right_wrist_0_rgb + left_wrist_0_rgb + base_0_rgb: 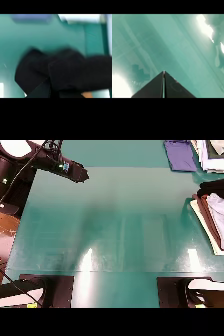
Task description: Fold the shirts.
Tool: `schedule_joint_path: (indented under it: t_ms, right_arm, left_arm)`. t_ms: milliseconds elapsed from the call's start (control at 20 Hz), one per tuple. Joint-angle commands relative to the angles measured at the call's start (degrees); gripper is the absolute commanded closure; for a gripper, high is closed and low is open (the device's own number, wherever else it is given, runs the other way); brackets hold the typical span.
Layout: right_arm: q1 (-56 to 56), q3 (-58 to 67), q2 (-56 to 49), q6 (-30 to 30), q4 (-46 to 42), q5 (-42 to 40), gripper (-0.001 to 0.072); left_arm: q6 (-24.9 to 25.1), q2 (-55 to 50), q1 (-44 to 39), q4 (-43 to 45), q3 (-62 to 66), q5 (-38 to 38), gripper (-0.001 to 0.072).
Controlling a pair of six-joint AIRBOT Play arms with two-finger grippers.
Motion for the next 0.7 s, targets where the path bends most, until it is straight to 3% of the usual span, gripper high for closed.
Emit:
schedule_joint_path:
  t_ms: [0, 100, 200, 250, 400, 650]
  right_arm:
    - [-3.74, -0.02, 1.44, 10.36, -10.23, 7.89, 0.0656]
    - [-5.11, -0.04, 2.21, 12.94, -12.48, 9.42, 0.0438]
    - [-6.08, -0.04, 3.06, 14.34, -13.99, 10.51, 0.0414]
    - [-6.25, -0.02, 3.52, 15.56, -14.93, 10.36, 0.0334]
    - [-6.34, -0.02, 4.87, 16.65, -14.99, 9.14, 0.0322]
    - [-1.01, 0.02, 5.25, 21.92, -3.5, 9.66, 0.0323]
  left_arm:
    - [0.15, -0.04, -0.02, 0.0, -0.02, -0.83, 0.0676]
    - [0.15, -0.04, -0.02, 0.0, -0.02, -0.85, 0.0676]
    - [0.15, -0.04, 0.0, 0.0, -0.02, -0.87, 0.0676]
    - [0.15, -0.04, -0.02, 0.0, -0.02, -0.9, 0.0676]
    - [0.13, -0.04, -0.02, 0.0, -0.02, -1.27, 0.0676]
    - [0.13, -0.04, -0.02, -0.09, -0.02, -1.33, 0.0676]
